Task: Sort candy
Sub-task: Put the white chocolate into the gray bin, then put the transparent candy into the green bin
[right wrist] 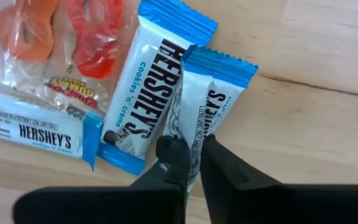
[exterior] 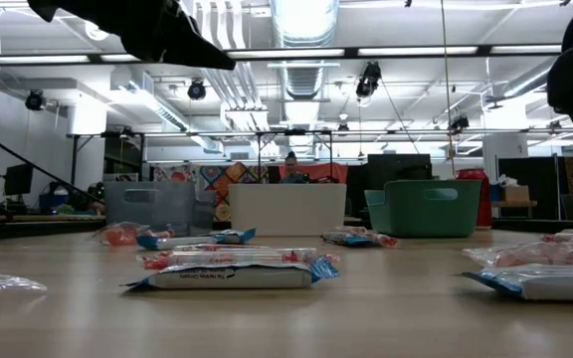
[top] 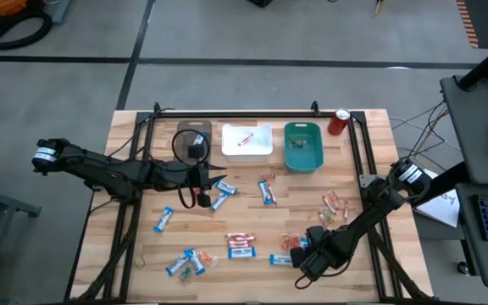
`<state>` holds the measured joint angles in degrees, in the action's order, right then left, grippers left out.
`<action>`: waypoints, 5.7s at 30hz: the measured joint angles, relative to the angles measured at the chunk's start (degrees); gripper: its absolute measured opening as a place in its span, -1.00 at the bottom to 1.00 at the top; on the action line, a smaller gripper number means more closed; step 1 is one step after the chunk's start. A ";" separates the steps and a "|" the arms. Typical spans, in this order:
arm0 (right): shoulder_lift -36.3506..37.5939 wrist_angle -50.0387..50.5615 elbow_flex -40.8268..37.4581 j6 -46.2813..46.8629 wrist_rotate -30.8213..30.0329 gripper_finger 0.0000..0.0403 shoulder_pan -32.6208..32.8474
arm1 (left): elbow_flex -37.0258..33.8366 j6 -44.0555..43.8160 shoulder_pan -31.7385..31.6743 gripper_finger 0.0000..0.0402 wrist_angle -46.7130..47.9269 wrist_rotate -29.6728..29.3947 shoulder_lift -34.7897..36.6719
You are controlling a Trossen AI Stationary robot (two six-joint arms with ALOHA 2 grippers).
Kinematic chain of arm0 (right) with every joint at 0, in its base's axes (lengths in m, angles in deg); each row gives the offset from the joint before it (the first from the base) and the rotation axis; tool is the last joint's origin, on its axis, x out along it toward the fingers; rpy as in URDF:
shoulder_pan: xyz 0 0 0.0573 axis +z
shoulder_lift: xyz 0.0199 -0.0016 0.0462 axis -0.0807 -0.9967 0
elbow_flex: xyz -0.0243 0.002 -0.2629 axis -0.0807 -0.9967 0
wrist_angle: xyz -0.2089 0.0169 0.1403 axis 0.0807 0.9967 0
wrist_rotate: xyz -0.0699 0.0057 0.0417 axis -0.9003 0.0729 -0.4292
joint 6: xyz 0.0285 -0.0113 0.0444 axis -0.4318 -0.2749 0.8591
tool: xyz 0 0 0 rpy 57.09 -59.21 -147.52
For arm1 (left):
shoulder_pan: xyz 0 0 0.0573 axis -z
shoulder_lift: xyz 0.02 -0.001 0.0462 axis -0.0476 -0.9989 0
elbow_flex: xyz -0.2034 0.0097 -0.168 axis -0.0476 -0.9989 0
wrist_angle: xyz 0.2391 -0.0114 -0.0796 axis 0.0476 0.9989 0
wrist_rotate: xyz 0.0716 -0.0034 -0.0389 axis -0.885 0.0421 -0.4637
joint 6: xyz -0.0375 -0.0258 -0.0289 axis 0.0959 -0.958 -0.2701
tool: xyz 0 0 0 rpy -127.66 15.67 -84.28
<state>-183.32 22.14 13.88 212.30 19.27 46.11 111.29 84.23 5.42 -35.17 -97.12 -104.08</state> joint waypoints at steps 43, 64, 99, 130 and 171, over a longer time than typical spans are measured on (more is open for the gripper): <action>4.70 -40.99 -0.02 -90.82 11.91 -0.96 -27.97 | -7.58 -4.72 0.41 -0.06 -46.51 43.95 -24.52; 4.80 -41.55 -0.02 -97.27 13.60 -0.95 -28.73 | -3.72 -5.25 -0.04 -0.92 -46.39 48.47 -30.89; 9.33 -39.77 -0.02 -99.10 -13.38 -0.33 -30.65 | 7.81 -10.43 -28.47 -0.98 43.39 1.84 2.33; 9.28 -23.80 -0.02 -85.85 -13.12 -0.35 -30.65 | 3.49 -16.06 -24.65 -0.48 23.68 19.86 4.23; 9.77 31.63 -10.65 -58.03 -5.31 -0.38 -35.83 | 2.99 -15.30 -10.82 -0.49 16.94 19.36 1.18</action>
<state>-173.55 53.77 3.23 154.27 13.96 10.28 114.29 68.93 -5.40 -18.23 -77.77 -102.90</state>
